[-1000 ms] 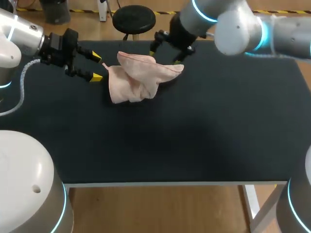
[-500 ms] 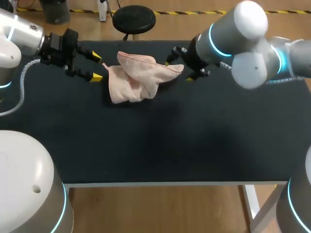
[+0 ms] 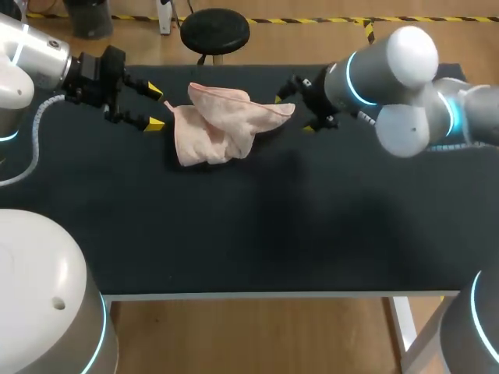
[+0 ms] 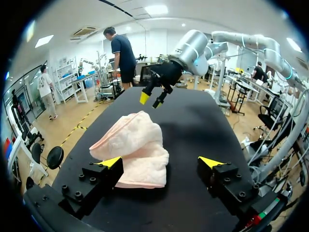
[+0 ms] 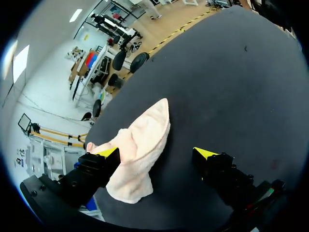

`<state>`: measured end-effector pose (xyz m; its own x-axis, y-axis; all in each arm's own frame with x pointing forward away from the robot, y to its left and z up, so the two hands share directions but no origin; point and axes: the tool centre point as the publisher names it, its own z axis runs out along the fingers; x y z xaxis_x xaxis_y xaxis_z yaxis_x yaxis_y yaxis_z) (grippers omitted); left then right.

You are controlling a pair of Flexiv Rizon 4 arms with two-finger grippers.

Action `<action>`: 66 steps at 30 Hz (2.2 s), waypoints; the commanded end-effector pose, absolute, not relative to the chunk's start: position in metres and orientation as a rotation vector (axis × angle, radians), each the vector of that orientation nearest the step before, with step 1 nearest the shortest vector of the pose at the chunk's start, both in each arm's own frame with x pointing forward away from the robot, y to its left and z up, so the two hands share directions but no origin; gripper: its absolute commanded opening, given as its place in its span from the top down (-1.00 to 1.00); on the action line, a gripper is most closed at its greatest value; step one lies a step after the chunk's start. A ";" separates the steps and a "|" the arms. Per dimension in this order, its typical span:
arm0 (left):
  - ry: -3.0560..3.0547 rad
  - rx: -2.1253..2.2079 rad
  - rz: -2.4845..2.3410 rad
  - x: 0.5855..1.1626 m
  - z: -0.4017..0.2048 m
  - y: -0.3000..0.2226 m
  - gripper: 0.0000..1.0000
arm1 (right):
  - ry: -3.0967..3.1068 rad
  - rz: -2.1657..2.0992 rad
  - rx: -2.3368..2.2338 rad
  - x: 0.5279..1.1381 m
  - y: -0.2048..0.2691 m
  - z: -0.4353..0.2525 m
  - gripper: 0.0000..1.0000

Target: Fold the towel

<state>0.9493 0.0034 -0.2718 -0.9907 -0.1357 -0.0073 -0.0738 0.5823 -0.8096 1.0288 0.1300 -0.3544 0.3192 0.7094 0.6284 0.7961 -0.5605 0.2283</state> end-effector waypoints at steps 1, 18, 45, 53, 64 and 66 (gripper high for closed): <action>2.731 -0.180 -1.394 0.949 -0.272 0.004 -1.00 | -1.369 -1.105 -2.408 1.042 0.133 -0.368 -1.00; 2.731 -0.180 -1.394 0.949 -0.272 0.004 -1.00 | -1.309 -1.070 -2.400 1.081 0.146 -0.389 -1.00; 2.731 -0.180 -1.394 0.949 -0.272 0.004 -1.00 | -1.617 -1.100 -2.251 1.083 0.188 -0.348 1.00; 2.731 -0.180 -1.394 0.949 -0.272 0.004 -1.00 | -1.743 -1.125 -2.136 1.088 0.228 -0.327 1.00; 2.731 -0.180 -1.394 0.949 -0.272 0.004 -1.00 | -1.929 -1.038 -1.948 1.076 0.297 -0.328 1.00; 2.731 -0.180 -1.394 0.949 -0.272 0.004 -1.00 | -1.963 -1.029 -1.911 1.071 0.309 -0.328 1.00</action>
